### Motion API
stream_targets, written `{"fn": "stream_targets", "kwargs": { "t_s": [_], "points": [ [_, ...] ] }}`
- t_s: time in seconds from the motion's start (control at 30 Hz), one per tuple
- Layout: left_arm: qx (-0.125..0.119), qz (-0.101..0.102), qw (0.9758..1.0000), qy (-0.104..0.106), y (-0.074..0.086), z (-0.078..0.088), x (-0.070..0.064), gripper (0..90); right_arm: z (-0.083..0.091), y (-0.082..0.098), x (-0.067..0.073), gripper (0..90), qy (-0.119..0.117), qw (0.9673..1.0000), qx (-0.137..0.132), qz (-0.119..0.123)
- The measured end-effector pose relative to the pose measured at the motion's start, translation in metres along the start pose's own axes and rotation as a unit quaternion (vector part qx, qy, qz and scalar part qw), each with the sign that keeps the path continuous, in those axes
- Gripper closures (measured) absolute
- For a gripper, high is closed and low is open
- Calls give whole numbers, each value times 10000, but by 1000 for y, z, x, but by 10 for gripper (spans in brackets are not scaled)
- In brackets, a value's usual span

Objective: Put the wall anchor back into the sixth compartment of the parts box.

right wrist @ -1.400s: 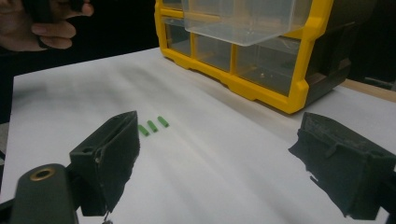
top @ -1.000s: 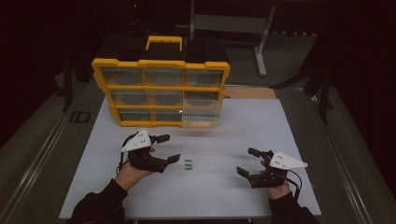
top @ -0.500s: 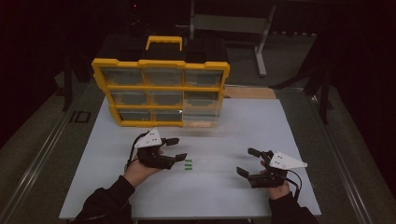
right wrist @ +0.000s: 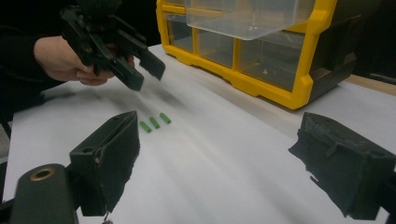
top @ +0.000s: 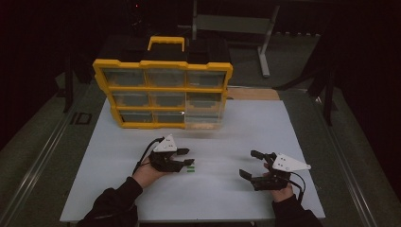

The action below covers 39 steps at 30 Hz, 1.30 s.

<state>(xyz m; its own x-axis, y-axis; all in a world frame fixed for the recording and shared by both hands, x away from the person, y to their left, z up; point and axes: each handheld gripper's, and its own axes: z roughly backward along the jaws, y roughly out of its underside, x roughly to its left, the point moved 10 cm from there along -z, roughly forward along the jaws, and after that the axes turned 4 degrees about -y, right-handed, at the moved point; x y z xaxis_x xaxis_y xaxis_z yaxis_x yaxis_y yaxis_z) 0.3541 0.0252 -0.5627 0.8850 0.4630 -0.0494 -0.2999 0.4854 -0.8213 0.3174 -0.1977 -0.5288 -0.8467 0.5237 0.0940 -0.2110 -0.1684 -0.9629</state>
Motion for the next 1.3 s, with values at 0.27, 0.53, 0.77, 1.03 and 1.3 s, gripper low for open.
{"fn": "stream_targets", "kwargs": {
  "t_s": [0.27,0.53,0.77,1.03,1.3],
  "points": [
    [235,28,9997,-3,11,-11,6,582,0,1,0,135,-3,10000,11,-14],
    [435,68,9990,8,17,-20,7,626,-1,2,0,134,-16,10000,38,-32],
    [584,114,9982,10,21,-27,10,661,-1,2,0,135,-22,10000,39,-37],
    [784,-8,9969,56,26,-34,11,701,0,3,-1,135,-14,10000,41,-57],
    [858,-111,9962,54,28,-36,9,761,-1,4,-1,135,-21,10000,60,-71]
  ]
}}
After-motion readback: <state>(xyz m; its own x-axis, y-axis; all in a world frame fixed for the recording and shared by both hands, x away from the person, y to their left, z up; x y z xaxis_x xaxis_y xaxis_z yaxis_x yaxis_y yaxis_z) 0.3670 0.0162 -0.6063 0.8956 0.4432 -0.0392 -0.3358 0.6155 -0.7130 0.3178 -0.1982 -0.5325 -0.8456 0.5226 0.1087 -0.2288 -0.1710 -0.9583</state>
